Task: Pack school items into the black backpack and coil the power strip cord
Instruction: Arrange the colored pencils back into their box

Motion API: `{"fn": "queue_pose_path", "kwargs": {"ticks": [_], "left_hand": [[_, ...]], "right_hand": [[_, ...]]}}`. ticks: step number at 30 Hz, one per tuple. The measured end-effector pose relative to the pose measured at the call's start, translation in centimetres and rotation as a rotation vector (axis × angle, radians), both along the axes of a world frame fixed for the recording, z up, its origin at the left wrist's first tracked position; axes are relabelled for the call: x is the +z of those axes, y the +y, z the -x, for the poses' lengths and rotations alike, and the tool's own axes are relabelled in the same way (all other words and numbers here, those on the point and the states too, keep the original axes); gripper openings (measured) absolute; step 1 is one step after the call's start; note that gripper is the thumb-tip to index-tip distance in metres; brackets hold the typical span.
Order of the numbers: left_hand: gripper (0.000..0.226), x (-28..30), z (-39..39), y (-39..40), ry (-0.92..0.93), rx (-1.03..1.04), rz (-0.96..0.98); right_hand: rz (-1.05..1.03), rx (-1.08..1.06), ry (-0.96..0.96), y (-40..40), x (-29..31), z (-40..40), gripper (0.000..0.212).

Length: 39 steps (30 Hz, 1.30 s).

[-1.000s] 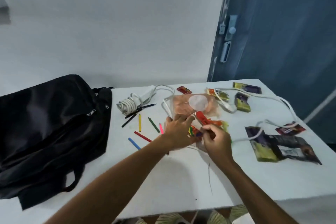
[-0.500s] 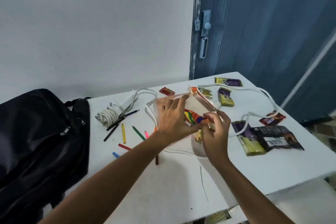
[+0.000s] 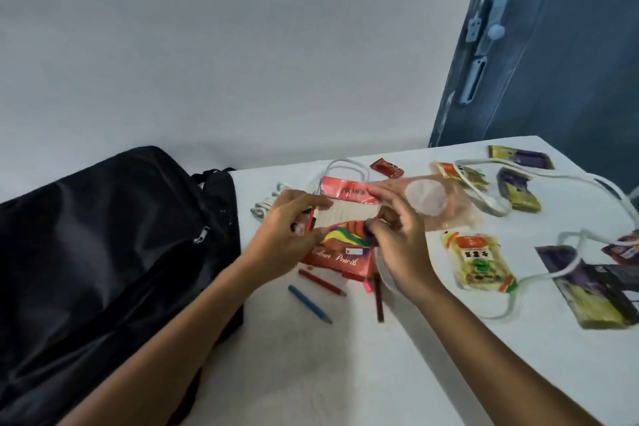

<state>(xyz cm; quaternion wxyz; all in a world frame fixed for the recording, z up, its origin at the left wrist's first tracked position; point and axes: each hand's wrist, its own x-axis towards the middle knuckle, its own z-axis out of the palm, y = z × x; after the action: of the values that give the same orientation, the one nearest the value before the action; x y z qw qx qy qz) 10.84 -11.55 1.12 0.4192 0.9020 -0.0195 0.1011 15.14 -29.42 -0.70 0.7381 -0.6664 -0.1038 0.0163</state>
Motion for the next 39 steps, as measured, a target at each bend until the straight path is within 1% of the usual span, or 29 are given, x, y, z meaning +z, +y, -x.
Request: {"fn": "queue_pose_path", "kwargs": {"ticks": [2, 3, 5, 7, 8, 10, 12, 13, 15, 17, 19, 21, 23, 25, 26, 28, 31, 33, 34, 35, 36, 39], "left_hand": [[0.039, -0.4, 1.4, 2.4, 0.038, -0.050, 0.075], [0.043, -0.8, 2.2, 3.4, 0.082, -0.048, 0.142], [0.056, -1.5, 3.5, 4.6, 0.161, -0.041, 0.276], [0.070, -2.0, 4.4, 5.5, 0.184, -0.041, 0.359], [0.076, -2.2, 4.7, 5.9, 0.187, -0.038, 0.390], [0.083, -2.7, 5.2, 6.8, 0.195, -0.036, 0.471], [0.084, -3.5, 5.7, 7.5, 0.220, -0.040, 0.566], [0.086, -4.0, 6.0, 7.8, 0.230, -0.033, 0.603], [0.089, -4.9, 6.4, 8.2, 0.228, -0.009, 0.671], [0.090, -5.4, 6.6, 8.4, 0.216, 0.019, 0.753], [0.090, -5.7, 6.6, 8.6, 0.211, 0.032, 0.824], [0.090, -5.9, 6.5, 8.7, 0.206, 0.040, 0.870], [0.088, -6.0, 6.5, 8.7, 0.211, 0.040, 0.869], [0.086, -6.0, 6.6, 8.6, 0.219, 0.027, 0.822], [0.086, -6.0, 6.6, 8.6, 0.222, 0.018, 0.794], [0.088, -6.2, 6.7, 8.5, 0.228, -0.009, 0.747], [0.091, -6.4, 6.7, 8.5, 0.238, -0.044, 0.682], [0.090, -6.4, 6.6, 8.4, 0.233, -0.048, 0.647], [0.089, -6.4, 6.6, 8.4, 0.232, -0.044, 0.640], [0.088, -6.4, 6.6, 8.4, 0.232, -0.043, 0.633], [0.088, -6.4, 6.6, 8.4, 0.230, -0.043, 0.622], [0.087, -6.3, 6.6, 8.6, 0.230, -0.057, 0.598]], "right_hand": [[0.017, 0.122, 0.008, 1.6, -0.1, 0.4, 0.053], [0.007, 0.183, 0.027, 2.4, -0.5, 0.6, 0.057], [0.004, 0.237, 0.044, 3.6, -1.1, 1.3, 0.062], [0.048, 0.241, 0.026, 4.7, -1.7, 2.0, 0.059], [0.095, 0.233, -0.007, 5.1, -1.8, 2.4, 0.053], [0.253, 0.150, -0.128, 5.5, -2.2, 2.7, 0.034], [0.435, 0.072, -0.232, 5.1, -2.7, 2.5, 0.015], [0.539, 0.073, -0.253, 4.7, -2.9, 2.4, 0.011], [0.780, 0.145, -0.219, 3.7, -3.3, 2.6, 0.007], [0.992, 0.192, -0.215, 2.8, -3.7, 3.2, 0.014], [1.094, 0.200, -0.264, 2.5, -4.0, 3.9, 0.016], [1.135, 0.207, -0.312, 2.5, -4.4, 4.3, 0.013], [1.139, 0.179, -0.359, 2.5, -4.8, 4.3, 0.010], [1.048, 0.102, -0.370, 2.5, -5.1, 4.1, 0.008], [0.953, 0.060, -0.348, 2.6, -5.0, 4.0, 0.006], [0.673, 0.040, -0.245, 2.9, -4.5, 3.8, 0.004], [0.159, 0.181, 0.056, 3.4, -3.1, 3.6, 0.015], [-0.211, 0.339, 0.276, 3.8, -2.2, 3.5, 0.014], [-0.321, 0.399, 0.335, 4.1, -1.9, 3.5, 0.020], [-0.369, 0.438, 0.357, 4.3, -1.8, 3.4, 0.027], [-0.372, 0.439, 0.352, 4.7, -1.7, 3.3, 0.028], [-0.248, 0.301, 0.286, 5.8, -1.9, 2.9, 0.018]]}}
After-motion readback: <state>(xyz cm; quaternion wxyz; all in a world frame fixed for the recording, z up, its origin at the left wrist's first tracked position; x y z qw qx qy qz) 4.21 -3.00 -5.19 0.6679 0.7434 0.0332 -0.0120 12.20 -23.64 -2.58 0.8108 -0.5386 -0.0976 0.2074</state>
